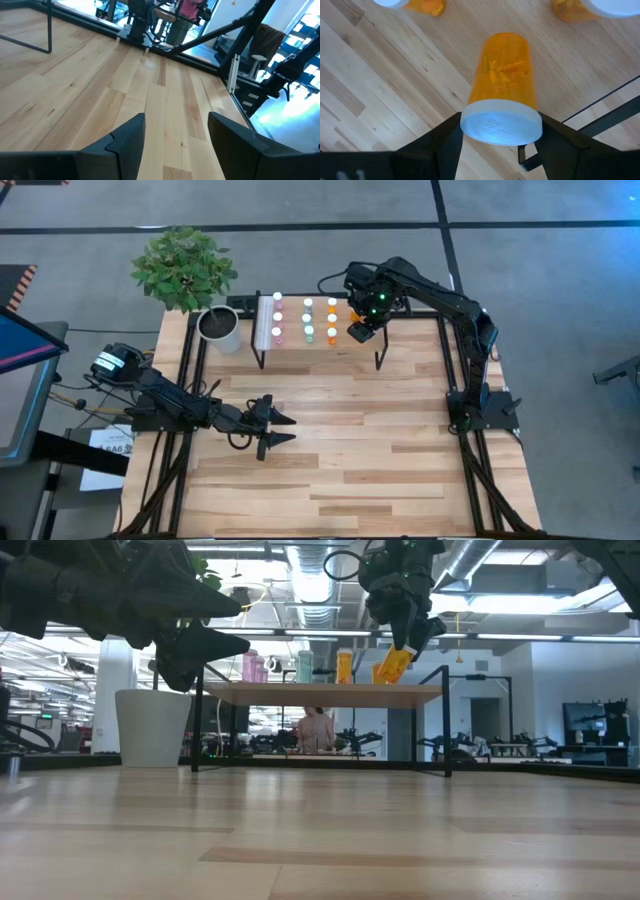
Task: Pick and place medicine bottles onto shelf by color
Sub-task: Put the big orange pill bottle aligned with the other big orange pill bottle on the shelf
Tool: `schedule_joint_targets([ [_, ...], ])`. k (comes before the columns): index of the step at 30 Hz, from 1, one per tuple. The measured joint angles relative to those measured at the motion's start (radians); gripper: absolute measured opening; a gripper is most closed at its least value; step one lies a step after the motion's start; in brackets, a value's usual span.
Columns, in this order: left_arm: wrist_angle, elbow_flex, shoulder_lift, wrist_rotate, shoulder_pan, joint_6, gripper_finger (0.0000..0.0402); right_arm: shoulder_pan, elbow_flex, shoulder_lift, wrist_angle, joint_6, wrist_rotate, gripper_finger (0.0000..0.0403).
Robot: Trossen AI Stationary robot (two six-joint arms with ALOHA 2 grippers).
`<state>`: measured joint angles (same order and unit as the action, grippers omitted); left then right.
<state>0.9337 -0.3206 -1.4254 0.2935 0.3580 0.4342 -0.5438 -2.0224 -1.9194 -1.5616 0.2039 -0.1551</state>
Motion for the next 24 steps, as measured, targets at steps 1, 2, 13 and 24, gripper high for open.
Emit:
schedule_joint_targets([
  [1, 0.000, 0.000, 0.000, 0.000, 0.000, 0.000, 0.0203, 0.000, 0.000, 0.000, 0.000, 0.000, 0.000, 0.0245],
  [2, 0.000, 0.000, 0.000, 0.000, 0.000, 0.000, 0.0203, 0.000, 0.000, 0.000, 0.000, 0.000, 0.000, 0.0245],
  [13, 0.000, 0.000, 0.000, 0.000, 0.000, 0.000, 0.0203, 0.000, 0.000, 0.000, 0.007, -0.003, -0.001, 0.0245],
  [24, 0.000, 0.000, 0.000, 0.000, 0.000, 0.000, 0.0203, 0.000, 0.000, 0.000, 0.002, -0.003, -0.001, 0.0259],
])
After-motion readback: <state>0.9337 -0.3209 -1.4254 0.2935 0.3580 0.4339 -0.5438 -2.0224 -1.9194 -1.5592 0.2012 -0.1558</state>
